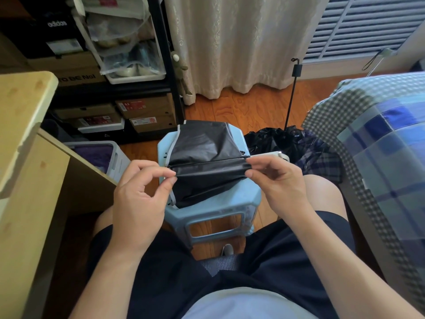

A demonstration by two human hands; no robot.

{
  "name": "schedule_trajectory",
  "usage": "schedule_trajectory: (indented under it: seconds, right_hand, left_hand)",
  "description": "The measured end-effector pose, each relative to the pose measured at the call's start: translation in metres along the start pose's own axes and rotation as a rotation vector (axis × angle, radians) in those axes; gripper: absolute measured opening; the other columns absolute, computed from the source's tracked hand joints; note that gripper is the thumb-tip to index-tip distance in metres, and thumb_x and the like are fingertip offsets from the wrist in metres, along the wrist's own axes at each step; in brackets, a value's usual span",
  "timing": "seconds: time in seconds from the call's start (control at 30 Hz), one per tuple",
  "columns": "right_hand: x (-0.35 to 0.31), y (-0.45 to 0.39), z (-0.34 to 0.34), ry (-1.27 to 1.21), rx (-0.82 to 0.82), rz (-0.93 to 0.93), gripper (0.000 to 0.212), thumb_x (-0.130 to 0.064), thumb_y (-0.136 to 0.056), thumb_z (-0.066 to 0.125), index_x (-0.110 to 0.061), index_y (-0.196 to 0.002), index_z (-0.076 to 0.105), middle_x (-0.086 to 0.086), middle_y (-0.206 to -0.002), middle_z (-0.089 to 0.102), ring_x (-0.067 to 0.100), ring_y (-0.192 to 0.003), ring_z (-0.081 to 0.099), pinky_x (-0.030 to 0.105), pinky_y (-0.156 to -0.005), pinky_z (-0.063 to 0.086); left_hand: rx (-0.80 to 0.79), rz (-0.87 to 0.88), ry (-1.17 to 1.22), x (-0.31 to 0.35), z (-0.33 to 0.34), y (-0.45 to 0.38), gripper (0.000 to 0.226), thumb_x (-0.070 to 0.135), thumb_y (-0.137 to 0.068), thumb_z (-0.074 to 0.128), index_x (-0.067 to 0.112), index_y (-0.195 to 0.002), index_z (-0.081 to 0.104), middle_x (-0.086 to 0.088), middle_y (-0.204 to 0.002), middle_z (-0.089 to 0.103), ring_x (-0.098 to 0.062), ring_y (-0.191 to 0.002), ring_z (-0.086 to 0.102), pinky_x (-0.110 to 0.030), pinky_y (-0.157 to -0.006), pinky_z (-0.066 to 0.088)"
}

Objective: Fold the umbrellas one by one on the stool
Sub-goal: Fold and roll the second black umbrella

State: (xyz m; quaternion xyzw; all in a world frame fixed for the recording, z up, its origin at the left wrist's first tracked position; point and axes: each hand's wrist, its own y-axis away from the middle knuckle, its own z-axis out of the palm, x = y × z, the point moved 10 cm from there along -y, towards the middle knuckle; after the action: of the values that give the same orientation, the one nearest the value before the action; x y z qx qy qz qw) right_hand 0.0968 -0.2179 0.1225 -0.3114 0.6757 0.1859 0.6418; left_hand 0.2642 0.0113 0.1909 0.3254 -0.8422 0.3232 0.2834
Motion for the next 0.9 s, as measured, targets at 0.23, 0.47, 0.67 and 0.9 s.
schedule_trajectory:
  seconds: [0.23, 0.47, 0.67, 0.9]
  right_hand:
    - [0.006, -0.002, 0.0, -0.155, -0.017, 0.081, 0.028, -0.009, -0.076, 0.08, -0.034, -0.088, 0.083, -0.001, -0.088, 0.078, 0.023, -0.092, 0.072, 0.051, -0.097, 0.057]
    - [-0.003, -0.006, -0.001, 0.091, -0.021, -0.051, 0.036, -0.001, -0.087, 0.077, -0.036, -0.091, 0.078, -0.007, -0.097, 0.073, 0.022, -0.096, 0.07, 0.045, -0.091, 0.057]
    - [0.009, -0.058, 0.018, 0.121, -0.056, 0.06, 0.013, -0.005, -0.1, 0.062, -0.017, -0.095, 0.064, 0.0, -0.096, 0.071, 0.016, -0.087, 0.067, 0.038, -0.08, 0.056]
    - [0.082, -0.155, 0.06, 0.579, -0.12, 0.231, 0.02, -0.022, -0.101, 0.062, -0.02, -0.12, 0.063, 0.004, -0.114, 0.068, 0.024, -0.104, 0.062, 0.032, -0.087, 0.046]
  left_hand:
    - [-0.026, -0.019, 0.036, -0.005, 0.002, -0.001, 0.013, 0.012, -0.088, 0.074, 0.022, -0.097, 0.072, 0.003, -0.099, 0.065, -0.004, -0.099, 0.061, -0.007, -0.084, 0.046]
    - [-0.048, -0.045, 0.068, 0.0, 0.005, -0.004, 0.012, 0.011, -0.09, 0.072, 0.023, -0.094, 0.07, 0.009, -0.103, 0.066, -0.003, -0.105, 0.062, -0.011, -0.091, 0.048]
    - [-0.04, -0.155, 0.157, -0.003, 0.026, -0.074, 0.007, 0.015, -0.097, 0.066, 0.02, -0.1, 0.068, 0.016, -0.094, 0.067, 0.004, -0.091, 0.063, -0.012, -0.08, 0.051]
    - [-0.124, 0.175, -0.286, 0.007, 0.077, -0.105, 0.022, 0.02, -0.099, 0.057, 0.018, -0.117, 0.07, 0.0, -0.119, 0.063, -0.018, -0.11, 0.058, -0.036, -0.094, 0.048]
